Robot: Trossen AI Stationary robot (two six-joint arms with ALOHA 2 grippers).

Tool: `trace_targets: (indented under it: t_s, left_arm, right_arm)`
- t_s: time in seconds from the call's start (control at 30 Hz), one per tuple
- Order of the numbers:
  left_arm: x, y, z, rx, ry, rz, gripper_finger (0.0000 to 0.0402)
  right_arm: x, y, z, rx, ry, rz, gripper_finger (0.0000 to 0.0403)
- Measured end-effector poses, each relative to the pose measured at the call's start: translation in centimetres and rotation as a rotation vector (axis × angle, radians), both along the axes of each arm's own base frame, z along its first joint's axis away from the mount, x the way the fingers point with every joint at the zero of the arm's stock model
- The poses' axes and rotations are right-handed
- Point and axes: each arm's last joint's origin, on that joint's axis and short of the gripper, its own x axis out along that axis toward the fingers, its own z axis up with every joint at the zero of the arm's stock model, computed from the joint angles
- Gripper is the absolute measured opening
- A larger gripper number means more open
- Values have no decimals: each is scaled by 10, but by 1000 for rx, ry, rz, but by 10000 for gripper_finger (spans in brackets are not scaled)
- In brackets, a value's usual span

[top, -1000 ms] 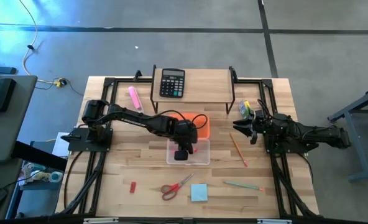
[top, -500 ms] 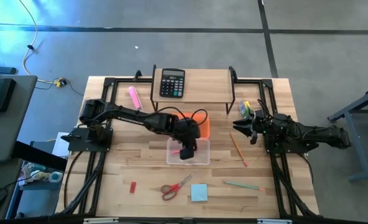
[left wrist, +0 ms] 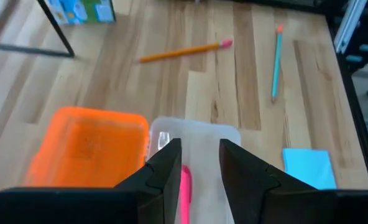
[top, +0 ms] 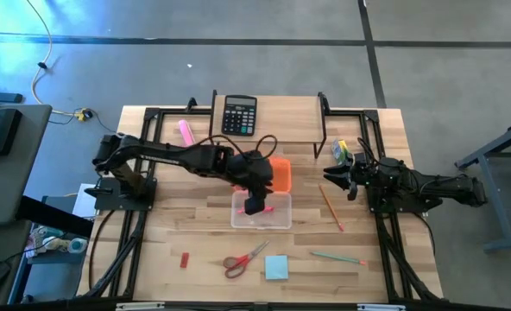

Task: Pack school essentials
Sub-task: Put the orange pencil into the supply box

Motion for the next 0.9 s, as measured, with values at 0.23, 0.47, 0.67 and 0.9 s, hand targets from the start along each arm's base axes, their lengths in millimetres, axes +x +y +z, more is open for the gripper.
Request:
trace_targets:
  t_s: [0.23,0.47,0.67,0.9]
  left_arm:
    - [-6,-12,-33,-50,70,-9,65]
    - [-14,-21,-69,-156,76,35,37]
    - [-17,-27,-77,-157,83,50,25]
    - [-18,-32,-79,-122,92,-3,15]
  right_arm:
    - [0,0,0,0,-4,0,122]
    - [0,0,1,156,-26,-4,122]
    - [0,0,1,256,-43,-6,122]
    - [-1,2,14,268,-72,48,122]
